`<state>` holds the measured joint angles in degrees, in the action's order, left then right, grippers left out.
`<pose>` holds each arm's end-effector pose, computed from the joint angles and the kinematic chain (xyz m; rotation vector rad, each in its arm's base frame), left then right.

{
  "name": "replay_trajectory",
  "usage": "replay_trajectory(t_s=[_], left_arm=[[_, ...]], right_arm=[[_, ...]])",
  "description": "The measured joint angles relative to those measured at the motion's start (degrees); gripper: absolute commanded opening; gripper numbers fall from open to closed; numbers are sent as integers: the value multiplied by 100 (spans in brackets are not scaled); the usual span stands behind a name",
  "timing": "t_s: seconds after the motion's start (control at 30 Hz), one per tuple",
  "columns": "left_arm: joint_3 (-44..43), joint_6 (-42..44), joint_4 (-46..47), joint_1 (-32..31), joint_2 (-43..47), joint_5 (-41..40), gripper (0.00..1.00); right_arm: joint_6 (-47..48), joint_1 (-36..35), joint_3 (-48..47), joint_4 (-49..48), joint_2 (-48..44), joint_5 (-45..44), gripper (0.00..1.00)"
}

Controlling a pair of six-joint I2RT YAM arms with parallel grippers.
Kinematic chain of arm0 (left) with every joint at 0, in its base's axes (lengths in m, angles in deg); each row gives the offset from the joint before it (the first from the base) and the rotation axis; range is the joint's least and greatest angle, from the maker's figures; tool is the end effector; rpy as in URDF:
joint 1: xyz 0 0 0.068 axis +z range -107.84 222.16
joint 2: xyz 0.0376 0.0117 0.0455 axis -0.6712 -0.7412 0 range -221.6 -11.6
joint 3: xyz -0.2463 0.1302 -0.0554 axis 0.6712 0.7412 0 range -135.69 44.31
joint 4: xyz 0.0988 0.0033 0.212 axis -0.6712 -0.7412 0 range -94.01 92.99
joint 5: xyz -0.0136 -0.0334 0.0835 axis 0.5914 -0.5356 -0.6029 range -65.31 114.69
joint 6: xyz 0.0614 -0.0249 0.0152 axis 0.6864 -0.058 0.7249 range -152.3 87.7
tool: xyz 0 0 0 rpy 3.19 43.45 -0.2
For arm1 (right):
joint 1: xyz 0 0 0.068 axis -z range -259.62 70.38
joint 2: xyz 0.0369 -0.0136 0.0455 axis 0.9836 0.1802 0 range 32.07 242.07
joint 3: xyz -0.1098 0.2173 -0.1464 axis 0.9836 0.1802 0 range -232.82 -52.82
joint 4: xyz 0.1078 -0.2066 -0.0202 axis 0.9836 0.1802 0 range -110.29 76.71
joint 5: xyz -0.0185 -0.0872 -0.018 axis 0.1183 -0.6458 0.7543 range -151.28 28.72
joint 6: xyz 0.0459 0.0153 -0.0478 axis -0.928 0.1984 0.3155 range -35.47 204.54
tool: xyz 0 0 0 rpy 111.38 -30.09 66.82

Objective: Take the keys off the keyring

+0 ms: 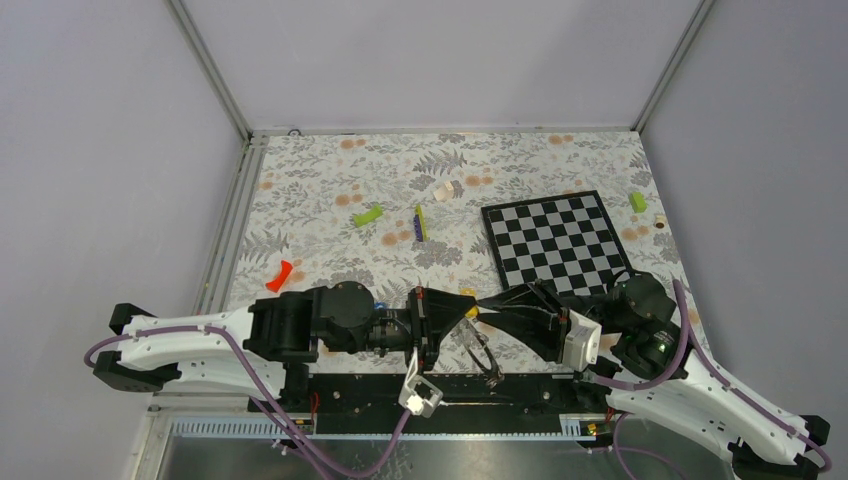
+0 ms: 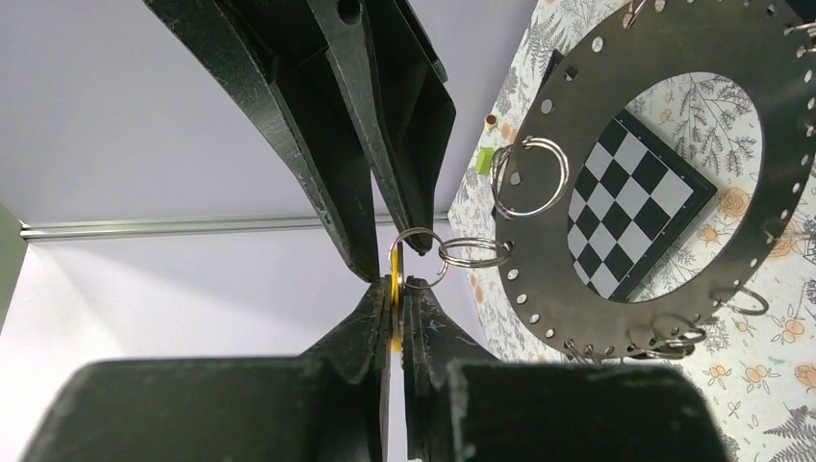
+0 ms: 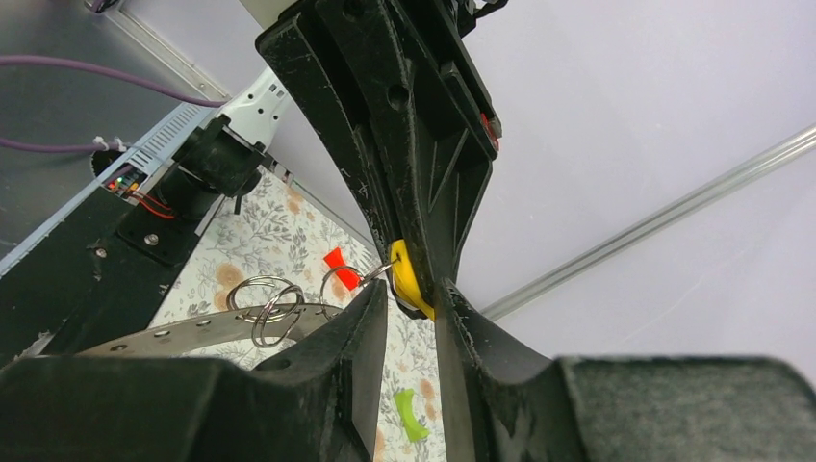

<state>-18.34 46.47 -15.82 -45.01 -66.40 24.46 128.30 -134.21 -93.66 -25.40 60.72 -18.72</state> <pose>0.0096 -0.1924 0.4031 1.7495 0.2188 -0.1030 0.0192 0.0906 0.3837 -1.3429 0.3082 0.6283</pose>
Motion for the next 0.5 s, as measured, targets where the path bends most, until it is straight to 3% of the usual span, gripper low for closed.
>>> replay_trajectory(t_s=[0.27, 0.5], left_arm=[[0, -107, 68, 0, 0, -2, 0], [0, -160, 173, 2, 2, -46, 0]], right_arm=[[313, 0, 13, -96, 61, -50, 33], [420, 0, 66, -304, 72, -92, 29]])
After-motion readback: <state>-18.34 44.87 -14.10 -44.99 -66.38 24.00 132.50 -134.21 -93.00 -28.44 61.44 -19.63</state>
